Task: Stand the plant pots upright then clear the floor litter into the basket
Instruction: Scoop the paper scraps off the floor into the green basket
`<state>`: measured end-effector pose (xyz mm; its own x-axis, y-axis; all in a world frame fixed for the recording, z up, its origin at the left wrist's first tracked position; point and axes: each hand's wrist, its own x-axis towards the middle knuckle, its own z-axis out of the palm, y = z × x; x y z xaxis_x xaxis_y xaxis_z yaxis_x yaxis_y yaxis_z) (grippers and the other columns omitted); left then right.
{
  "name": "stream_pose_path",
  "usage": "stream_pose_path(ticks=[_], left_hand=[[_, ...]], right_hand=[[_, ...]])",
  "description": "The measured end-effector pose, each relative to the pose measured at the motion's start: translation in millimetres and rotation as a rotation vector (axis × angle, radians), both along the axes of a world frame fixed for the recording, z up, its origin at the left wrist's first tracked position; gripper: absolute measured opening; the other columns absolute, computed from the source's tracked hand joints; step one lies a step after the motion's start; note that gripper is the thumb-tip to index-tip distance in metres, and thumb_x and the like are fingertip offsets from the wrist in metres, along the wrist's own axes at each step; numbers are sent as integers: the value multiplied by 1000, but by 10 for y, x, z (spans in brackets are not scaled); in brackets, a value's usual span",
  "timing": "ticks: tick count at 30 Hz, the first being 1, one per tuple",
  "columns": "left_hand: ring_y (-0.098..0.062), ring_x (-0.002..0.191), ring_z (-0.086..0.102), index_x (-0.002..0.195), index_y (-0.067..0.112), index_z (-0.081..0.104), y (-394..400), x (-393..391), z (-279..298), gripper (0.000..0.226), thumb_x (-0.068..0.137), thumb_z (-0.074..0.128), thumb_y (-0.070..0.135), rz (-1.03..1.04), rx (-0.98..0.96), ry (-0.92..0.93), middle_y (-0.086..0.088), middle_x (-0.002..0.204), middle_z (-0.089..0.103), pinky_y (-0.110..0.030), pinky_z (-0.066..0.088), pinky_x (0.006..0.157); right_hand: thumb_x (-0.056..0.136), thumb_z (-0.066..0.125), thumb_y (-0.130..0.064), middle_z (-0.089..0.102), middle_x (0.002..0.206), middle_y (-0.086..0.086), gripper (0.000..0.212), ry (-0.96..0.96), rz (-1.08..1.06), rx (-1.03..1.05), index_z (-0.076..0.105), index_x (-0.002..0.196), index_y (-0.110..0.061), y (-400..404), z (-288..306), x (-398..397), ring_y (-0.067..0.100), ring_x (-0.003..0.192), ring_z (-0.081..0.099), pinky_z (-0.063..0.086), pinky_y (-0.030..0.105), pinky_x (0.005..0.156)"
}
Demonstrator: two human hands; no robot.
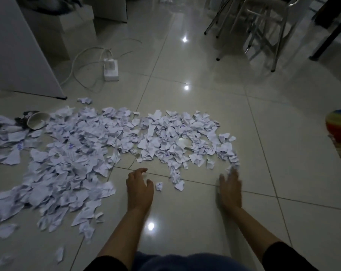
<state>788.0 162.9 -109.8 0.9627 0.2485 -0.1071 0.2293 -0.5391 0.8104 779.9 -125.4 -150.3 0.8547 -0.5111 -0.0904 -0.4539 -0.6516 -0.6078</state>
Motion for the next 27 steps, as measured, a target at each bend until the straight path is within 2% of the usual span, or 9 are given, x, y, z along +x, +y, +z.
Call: stream_pose_path(ticks=[2, 4, 6, 9, 12, 14, 18, 24, 27], left_hand=[[-24, 121, 39, 123, 16, 51, -52, 16, -1, 37, 88, 54, 6, 9, 3, 14, -9, 128, 46, -29, 33, 97], [-25, 120, 39, 123, 15, 51, -102, 52, 17, 37, 88, 54, 6, 34, 19, 22, -10, 128, 46, -28, 32, 96], [-25, 120, 40, 123, 14, 52, -106, 98, 34, 36, 88, 54, 5, 56, 36, 20, -10, 128, 46, -26, 30, 95], [-25, 121, 40, 124, 12, 52, -92, 219, 49, 36, 89, 53, 4, 55, 32, -3, -12, 128, 47, -23, 29, 95], [-30, 119, 43, 122, 7, 53, 0, 333, 57, 34, 88, 54, 4, 59, 46, -12, -17, 125, 49, -30, 34, 100], [-32, 118, 44, 121, 6, 54, 134, 377, 49, 32, 89, 53, 5, 75, 59, -2, -18, 123, 50, -34, 36, 100], [-26, 113, 48, 118, 9, 55, 392, 439, -11, 28, 90, 52, 7, 118, 44, -10, -13, 120, 51, -30, 39, 94], [-25, 115, 46, 117, 12, 53, 409, 500, -58, 27, 90, 51, 11, 117, 26, -1, -10, 122, 49, -37, 44, 95], [-24, 115, 46, 117, 13, 53, 399, 461, -48, 27, 90, 50, 10, 90, 17, -30, -9, 120, 49, -36, 44, 94]], right_hand=[[105, 33, -37, 14, 163, -3, 57, -15, 198, 51, 16, 156, -19, 263, 15, -18, 11, 150, 11, 4, 27, 121], [104, 35, -40, 29, 157, -12, 48, -120, 304, 144, 33, 150, -28, 388, 103, -36, 5, 144, 25, 20, 26, 117], [102, 38, -40, 41, 149, -11, 36, -265, 287, 145, 48, 136, -31, 335, 209, 96, 6, 137, 36, 32, 30, 110], [97, 51, -27, 42, 148, 6, 34, -362, 99, 33, 54, 130, -19, -100, 222, 577, 25, 138, 37, 30, 40, 114], [92, 60, -28, 36, 152, 19, 53, -177, 59, -133, 46, 142, -13, -630, 124, 1008, 38, 140, 32, 23, 53, 115], [95, 51, -38, 38, 151, 19, 57, -42, 147, -107, 41, 146, -16, -818, 49, 1172, 39, 139, 34, 25, 54, 114], [92, 34, -48, 52, 137, 18, 58, 35, 318, -59, 53, 134, -14, -664, -49, 1120, 39, 127, 48, 37, 51, 107], [100, 36, -41, 36, 155, 4, 47, -41, 595, 70, 49, 141, -23, 130, 63, 533, 16, 144, 28, 18, 45, 120], [100, 39, -35, 45, 149, -3, 36, -39, 765, 193, 50, 135, -34, 470, 189, 308, 3, 129, 42, 32, 44, 114]])
